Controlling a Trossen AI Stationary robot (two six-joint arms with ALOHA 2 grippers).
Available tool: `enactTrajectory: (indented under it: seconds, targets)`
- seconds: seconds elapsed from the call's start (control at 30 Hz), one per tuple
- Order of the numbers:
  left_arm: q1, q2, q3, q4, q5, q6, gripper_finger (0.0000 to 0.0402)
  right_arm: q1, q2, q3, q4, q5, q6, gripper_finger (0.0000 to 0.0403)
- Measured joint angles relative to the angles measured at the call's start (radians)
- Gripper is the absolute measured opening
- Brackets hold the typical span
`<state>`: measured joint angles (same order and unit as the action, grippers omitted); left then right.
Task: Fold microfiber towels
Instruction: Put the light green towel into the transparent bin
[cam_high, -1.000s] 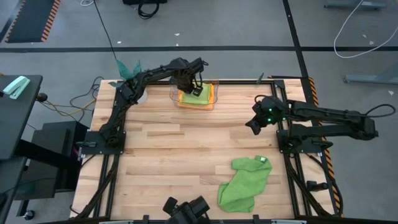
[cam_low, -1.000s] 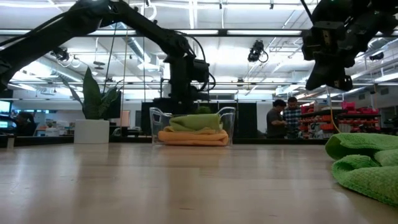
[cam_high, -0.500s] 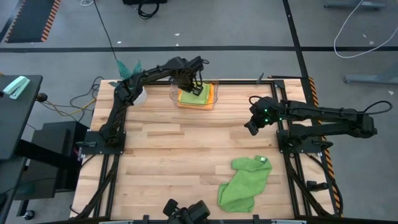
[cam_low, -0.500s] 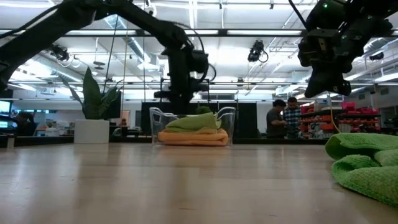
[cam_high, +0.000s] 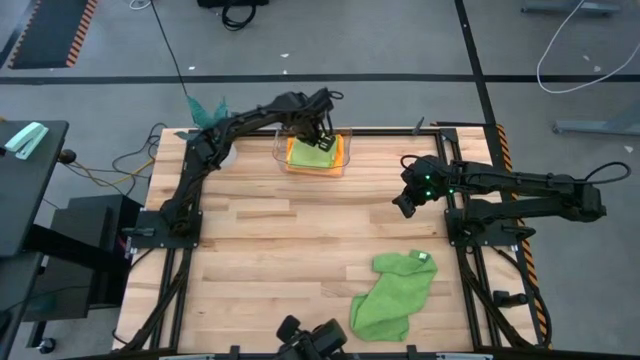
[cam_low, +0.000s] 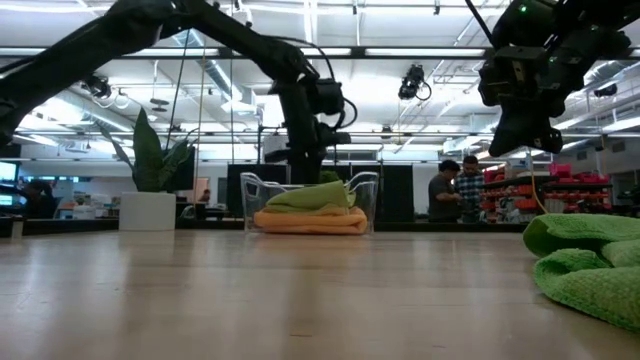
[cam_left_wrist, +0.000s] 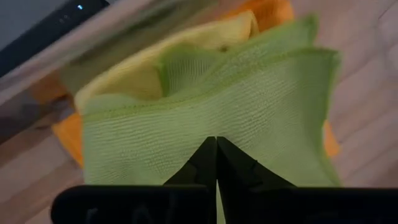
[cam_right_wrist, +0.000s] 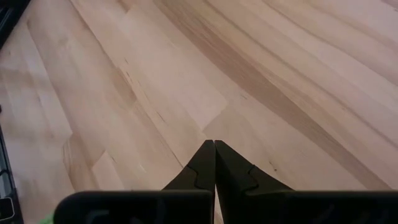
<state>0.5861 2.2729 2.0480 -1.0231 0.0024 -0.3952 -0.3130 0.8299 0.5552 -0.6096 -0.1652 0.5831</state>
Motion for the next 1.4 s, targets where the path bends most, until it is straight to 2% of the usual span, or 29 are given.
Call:
enactTrajectory:
  seconds: [0.2, 0.37, 0.5, 0.67, 0.9, 1.23, 1.4]
  targets:
    - [0.000, 0.040, 0.000, 0.034, -0.002, 0.025, 0.0009, 0.000, 0.000, 0.000, 0.008, 0.000, 0.000, 0.0009]
    - [0.015, 0.075, 0.000, 0.086, -0.048, 0.025, 0.0021, -0.001, 0.010, 0.000, 0.028, 0.001, 0.022, 0.0009]
    - [0.029, 0.098, 0.000, 0.100, -0.050, 0.024, 0.0012, -0.001, 0.025, 0.001, 0.038, 0.000, 0.027, 0.0009]
    - [0.023, 0.089, 0.000, 0.086, -0.051, 0.024, 0.0006, 0.002, 0.037, 0.000, 0.034, 0.000, 0.035, 0.0009]
    - [0.002, 0.028, 0.001, 0.114, -0.051, 0.021, 0.0029, 0.002, 0.040, 0.000, 0.041, 0.000, 0.035, 0.0009]
    - [-0.043, 0.028, 0.001, 0.317, -0.022, 0.040, 0.0006, 0.001, 0.040, 0.000, 0.043, 0.000, 0.026, 0.0009]
    - [-0.020, 0.058, 0.001, 0.258, -0.029, 0.001, 0.0015, 0.002, 0.040, 0.000, 0.043, 0.000, 0.048, 0.0009]
